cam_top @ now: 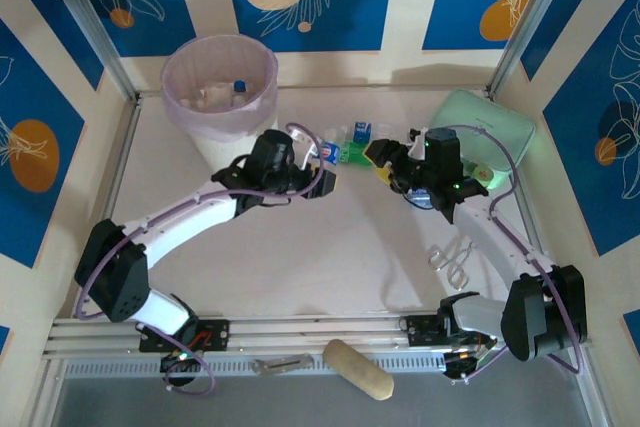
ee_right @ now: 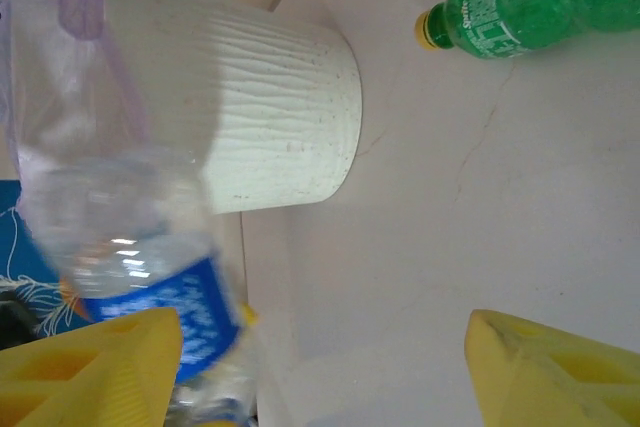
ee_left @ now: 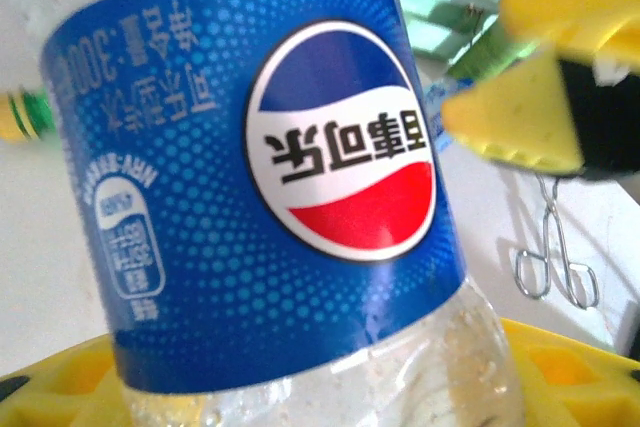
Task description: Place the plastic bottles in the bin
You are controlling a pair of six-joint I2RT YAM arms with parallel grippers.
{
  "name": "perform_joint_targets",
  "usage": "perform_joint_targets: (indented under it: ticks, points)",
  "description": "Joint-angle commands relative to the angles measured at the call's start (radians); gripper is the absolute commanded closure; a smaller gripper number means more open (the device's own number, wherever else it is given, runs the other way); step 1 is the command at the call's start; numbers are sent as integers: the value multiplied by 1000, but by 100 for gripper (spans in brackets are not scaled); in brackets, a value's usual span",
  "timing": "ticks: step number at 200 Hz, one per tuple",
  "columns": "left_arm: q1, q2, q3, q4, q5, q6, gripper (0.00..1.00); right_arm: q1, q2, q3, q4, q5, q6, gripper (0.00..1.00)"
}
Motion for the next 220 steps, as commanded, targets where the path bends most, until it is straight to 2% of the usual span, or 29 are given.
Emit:
perform_joint_targets:
  ticks: [1, 42, 74, 101, 137, 184, 220]
  points:
    - [44, -39, 139, -123, -60, 151, 50, -9, -20, -27, 17, 11, 28, 24]
    - [133, -57, 328, -226, -157, 339, 49, -11, -13, -50, 34, 6, 37, 24]
    - [270, -47, 412, -230, -164, 421, 48, -11, -6, -60, 51, 9, 45, 24]
    - [398, -15, 477, -231, -137, 427, 48, -12, -7, -57, 43, 14, 40, 24]
    - [501, 51, 541, -253, -111, 427, 47, -11, -19, -60, 26, 34, 33, 24]
    - [590, 167, 613, -342, -66, 369, 45, -9, -47, -58, -5, 63, 15, 24]
    - [609, 231, 662, -404, -49, 331, 41, -9, -75, -64, -25, 80, 7, 24]
